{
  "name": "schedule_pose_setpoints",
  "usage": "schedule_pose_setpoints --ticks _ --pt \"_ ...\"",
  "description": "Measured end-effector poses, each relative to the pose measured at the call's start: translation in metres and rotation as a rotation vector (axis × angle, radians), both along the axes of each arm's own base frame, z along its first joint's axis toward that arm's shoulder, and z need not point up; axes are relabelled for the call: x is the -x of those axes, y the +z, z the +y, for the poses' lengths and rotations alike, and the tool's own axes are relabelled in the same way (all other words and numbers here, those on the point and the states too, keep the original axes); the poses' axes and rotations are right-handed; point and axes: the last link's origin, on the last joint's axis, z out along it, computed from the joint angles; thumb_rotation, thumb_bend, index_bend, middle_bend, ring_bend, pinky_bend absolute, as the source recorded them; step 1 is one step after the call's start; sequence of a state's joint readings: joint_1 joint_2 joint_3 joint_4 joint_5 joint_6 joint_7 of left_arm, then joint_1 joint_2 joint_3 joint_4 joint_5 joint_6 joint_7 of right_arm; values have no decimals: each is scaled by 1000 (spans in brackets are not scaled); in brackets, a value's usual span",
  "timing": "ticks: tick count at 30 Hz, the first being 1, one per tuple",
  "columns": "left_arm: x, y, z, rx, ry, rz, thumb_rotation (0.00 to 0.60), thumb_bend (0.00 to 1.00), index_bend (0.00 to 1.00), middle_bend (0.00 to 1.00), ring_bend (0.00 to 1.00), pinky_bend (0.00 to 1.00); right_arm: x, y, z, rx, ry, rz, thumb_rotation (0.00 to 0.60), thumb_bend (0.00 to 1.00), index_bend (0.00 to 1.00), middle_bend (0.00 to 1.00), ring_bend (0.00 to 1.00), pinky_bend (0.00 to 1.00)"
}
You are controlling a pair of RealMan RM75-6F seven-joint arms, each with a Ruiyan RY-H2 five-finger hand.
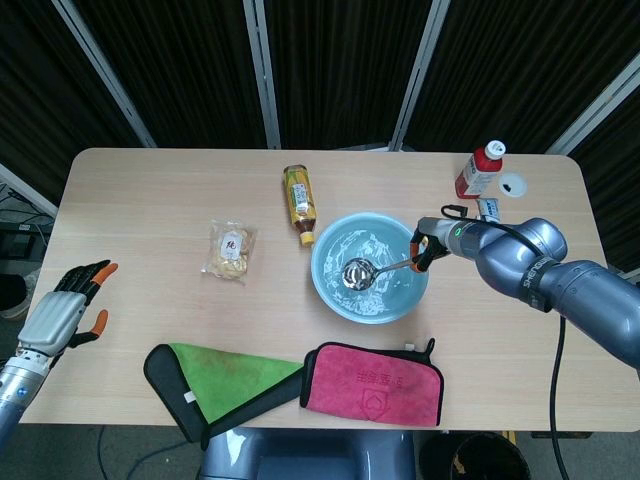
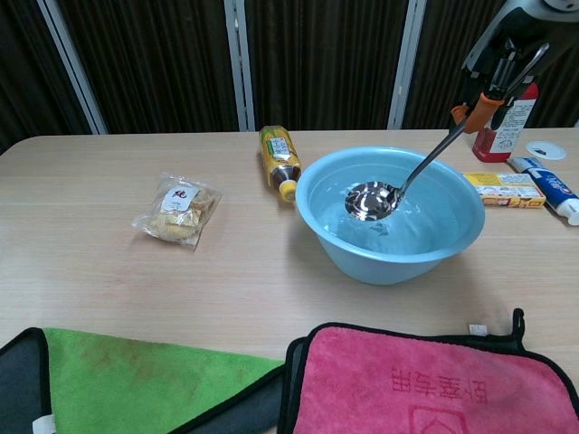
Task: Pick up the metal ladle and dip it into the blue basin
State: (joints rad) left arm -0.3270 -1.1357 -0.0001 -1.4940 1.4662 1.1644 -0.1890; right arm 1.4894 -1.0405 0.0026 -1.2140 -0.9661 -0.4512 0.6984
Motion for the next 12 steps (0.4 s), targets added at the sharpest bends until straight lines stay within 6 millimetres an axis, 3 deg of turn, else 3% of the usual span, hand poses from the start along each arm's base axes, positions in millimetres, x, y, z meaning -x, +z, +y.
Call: schedule_pose_setpoints --ticks 12 --pt "-1 -2 0 4 1 3 600 587 0 0 0 0 -2 7 3 2 4 17 600 461 644 24 0 0"
